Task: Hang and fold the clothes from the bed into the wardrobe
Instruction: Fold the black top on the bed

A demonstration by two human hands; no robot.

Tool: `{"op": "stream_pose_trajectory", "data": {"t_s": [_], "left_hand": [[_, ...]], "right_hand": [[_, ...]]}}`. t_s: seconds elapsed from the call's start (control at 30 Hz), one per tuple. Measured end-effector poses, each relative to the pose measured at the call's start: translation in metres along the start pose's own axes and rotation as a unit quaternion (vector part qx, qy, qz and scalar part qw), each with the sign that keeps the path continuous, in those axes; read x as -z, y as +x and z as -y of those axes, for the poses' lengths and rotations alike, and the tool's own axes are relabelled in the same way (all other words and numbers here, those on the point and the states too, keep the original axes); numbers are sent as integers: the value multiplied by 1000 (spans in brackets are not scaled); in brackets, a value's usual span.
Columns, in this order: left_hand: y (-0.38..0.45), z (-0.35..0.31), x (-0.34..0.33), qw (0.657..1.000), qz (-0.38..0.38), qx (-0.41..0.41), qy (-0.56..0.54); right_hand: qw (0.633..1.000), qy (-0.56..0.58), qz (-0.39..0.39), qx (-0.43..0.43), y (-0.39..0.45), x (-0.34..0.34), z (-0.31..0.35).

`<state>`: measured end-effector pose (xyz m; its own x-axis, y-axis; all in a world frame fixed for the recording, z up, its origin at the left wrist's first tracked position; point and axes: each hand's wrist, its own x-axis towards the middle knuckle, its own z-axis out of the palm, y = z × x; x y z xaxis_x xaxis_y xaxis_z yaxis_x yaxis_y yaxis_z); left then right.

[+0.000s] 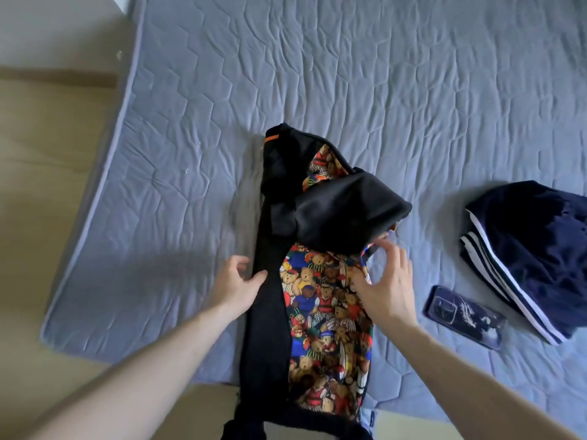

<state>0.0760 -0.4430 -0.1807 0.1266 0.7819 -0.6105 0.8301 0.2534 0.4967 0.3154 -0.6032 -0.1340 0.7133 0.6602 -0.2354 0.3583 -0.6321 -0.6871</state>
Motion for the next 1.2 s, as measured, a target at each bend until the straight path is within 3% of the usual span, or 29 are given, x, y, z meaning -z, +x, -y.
{"op": "stream_pose_trajectory", "data": {"t_s": [0.1,0.2,0.27,0.37,0.63,0.87,1.0,1.2], "left_hand": [[-42,51,4,987,91,112,67],[-82,83,1,957,195,198,84],[-104,96,-5,943,241,214,81],[-122,107,-15,944,257,202,52],[-141,78,-5,969,180,151,75],[-132,-14,53,971,202,96,-80],[-101,-79,78,941,226,133,-214],[-26,-171,95,870,146,162,-443]], "right_hand": [[973,1,99,-210,-53,2,-37],[906,19,217,-364,-102,-3,-67],[870,17,273,-411,-132,-10,-82],[860,-25,326,-392,-165,-19,-99],[890,22,254,-379,-173,-4,-79],[870,111,203,-436,-109,64,-21],[855,179,183,-452,-35,94,12],[810,349,143,-450,75,99,46]]}}
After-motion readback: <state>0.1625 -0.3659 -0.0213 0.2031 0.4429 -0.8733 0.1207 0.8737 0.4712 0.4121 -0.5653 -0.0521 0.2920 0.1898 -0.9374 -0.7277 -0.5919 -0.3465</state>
